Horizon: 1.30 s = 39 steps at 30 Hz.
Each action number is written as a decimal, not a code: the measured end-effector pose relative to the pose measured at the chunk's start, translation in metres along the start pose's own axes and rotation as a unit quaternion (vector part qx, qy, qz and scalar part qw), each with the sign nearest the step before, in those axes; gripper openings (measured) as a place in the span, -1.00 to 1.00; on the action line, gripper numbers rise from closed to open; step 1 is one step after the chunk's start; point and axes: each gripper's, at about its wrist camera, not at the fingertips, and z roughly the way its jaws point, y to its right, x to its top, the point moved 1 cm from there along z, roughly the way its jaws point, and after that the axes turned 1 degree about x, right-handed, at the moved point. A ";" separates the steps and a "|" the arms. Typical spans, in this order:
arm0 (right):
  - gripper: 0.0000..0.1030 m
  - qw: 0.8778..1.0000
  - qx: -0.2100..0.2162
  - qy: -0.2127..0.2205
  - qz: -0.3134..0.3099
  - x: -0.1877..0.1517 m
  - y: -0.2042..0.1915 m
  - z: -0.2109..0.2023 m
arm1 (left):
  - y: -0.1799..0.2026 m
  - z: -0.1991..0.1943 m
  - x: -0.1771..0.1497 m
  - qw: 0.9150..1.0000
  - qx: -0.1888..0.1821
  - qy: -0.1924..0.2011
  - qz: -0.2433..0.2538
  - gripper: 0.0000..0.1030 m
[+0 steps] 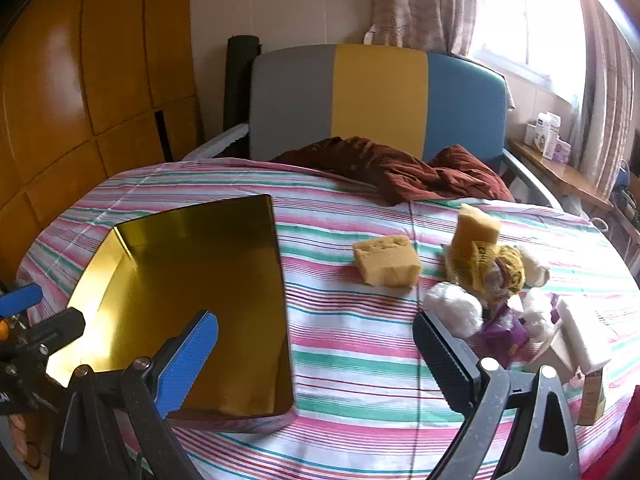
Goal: Organize objects
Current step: 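Move both tools toward the item cluster beside the gold tray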
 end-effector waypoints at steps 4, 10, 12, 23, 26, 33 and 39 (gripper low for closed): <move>0.94 1.000 -0.013 -0.003 0.005 -0.001 0.012 -0.001 | 0.008 -0.001 0.006 1.000 -0.012 0.010 0.016 0.99; 0.94 0.999 -0.040 -0.014 0.030 -0.005 0.049 -0.005 | 0.032 0.004 0.016 0.998 -0.053 0.004 0.047 0.99; 0.94 0.998 -0.050 -0.022 0.039 -0.008 0.065 -0.007 | 0.041 0.005 0.018 0.996 -0.064 0.003 0.058 0.99; 0.94 0.981 -0.100 -0.062 0.155 -0.014 0.189 -0.043 | 0.092 0.012 0.035 0.986 -0.121 0.008 0.117 0.99; 0.94 0.976 -0.129 -0.063 0.166 -0.011 0.219 -0.051 | 0.112 0.021 0.040 0.982 -0.123 -0.004 0.146 0.99; 0.94 0.966 -0.154 -0.127 0.166 -0.015 0.262 -0.024 | 0.145 0.046 0.056 0.976 -0.150 -0.037 0.152 0.99; 0.78 0.961 -0.152 -0.147 0.178 -0.028 0.270 -0.008 | 0.172 0.081 0.074 0.974 -0.149 -0.073 0.156 0.99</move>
